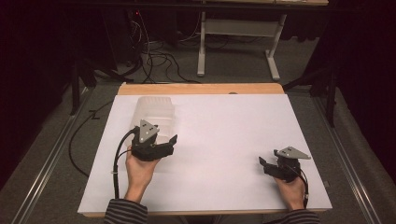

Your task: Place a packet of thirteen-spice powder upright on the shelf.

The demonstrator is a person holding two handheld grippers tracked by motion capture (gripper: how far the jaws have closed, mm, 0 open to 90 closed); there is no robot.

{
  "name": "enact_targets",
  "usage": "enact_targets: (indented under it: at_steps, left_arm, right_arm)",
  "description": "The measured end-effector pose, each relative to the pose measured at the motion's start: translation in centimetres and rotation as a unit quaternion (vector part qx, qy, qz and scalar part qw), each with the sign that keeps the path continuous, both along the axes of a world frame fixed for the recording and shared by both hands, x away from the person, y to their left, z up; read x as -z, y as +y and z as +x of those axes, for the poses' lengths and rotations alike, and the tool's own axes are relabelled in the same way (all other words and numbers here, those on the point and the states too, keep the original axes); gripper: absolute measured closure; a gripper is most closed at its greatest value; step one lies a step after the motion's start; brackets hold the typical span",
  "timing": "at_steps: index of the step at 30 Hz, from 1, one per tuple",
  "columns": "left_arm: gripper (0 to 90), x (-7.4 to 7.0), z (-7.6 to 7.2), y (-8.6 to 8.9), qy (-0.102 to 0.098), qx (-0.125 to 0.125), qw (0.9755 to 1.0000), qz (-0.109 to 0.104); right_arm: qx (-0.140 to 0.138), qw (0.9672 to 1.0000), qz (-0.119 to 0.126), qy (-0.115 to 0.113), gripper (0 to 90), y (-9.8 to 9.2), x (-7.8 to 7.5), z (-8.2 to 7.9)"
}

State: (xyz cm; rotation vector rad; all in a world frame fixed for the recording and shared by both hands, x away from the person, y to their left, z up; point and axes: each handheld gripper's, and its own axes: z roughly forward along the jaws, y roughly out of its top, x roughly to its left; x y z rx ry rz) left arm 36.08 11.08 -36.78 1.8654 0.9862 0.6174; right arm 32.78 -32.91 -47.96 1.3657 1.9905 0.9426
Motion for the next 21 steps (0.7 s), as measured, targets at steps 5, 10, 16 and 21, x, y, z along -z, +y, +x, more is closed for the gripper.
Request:
enact_targets:
  at_steps: [5, 10, 16, 21]
  left_arm:
    - [25.1, 0.1, -0.1, -0.3, 0.003, 0.005, 1.0000, -0.001]
    - [25.2, 0.1, -0.2, -0.7, 0.003, 0.011, 0.9999, -0.001]
    - [25.2, 0.1, -0.3, -1.0, 0.005, 0.018, 0.9998, -0.004]
    - [25.2, 0.3, -0.5, -1.4, 0.006, 0.024, 0.9997, -0.004]
  right_arm:
    - [0.000, 1.0000, 0.000, 0.000, 30.3, 0.0, 0.0, 0.0]
    - [0.000, 1.0000, 0.000, 0.000, 30.3, 0.0, 0.0, 0.0]
    - [0.000, 1.0000, 0.000, -0.001, 30.4, 0.0, 0.0, 0.0]
    - [0.000, 1.0000, 0.000, -0.001, 30.4, 0.0, 0.0, 0.0]
